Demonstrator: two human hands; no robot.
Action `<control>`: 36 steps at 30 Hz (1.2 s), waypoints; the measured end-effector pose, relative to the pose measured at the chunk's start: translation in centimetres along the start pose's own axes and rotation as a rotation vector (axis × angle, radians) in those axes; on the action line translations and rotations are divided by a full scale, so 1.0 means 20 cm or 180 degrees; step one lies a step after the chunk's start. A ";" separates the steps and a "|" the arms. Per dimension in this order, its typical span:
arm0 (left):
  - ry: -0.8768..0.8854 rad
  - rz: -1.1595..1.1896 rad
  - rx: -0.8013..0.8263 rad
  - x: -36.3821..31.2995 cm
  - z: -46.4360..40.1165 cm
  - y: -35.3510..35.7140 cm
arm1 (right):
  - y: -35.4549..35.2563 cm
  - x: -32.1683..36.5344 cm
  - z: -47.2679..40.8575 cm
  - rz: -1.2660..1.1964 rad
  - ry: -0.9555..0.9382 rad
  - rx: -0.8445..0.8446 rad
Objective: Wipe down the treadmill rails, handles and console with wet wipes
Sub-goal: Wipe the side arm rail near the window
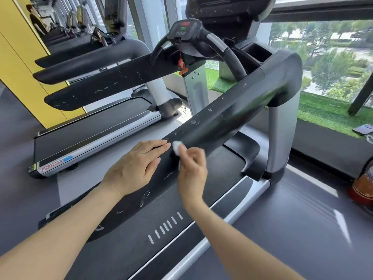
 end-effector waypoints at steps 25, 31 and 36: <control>0.0083 0.0009 -0.0116 -0.01 0.00 -0.01 | -0.19 -0.13 -0.30 0.0074 0.0543 -0.0891; 0.0112 0.0066 -0.0163 -0.01 0.01 0.00 | 0.03 0.08 0.13 0.0250 -0.0759 -0.0064; 0.0073 0.0004 -0.0128 0.00 0.01 0.00 | -0.10 -0.03 -0.12 0.0126 -0.0321 -0.0224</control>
Point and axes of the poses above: each hand's wrist, its own z-axis away from the middle knuckle, its own y-axis out of the palm, x = y × z, the point moved 8 cm from there along -z, towards the middle knuckle, and after that the axes turned 1 degree about y, right-handed, at the moved point
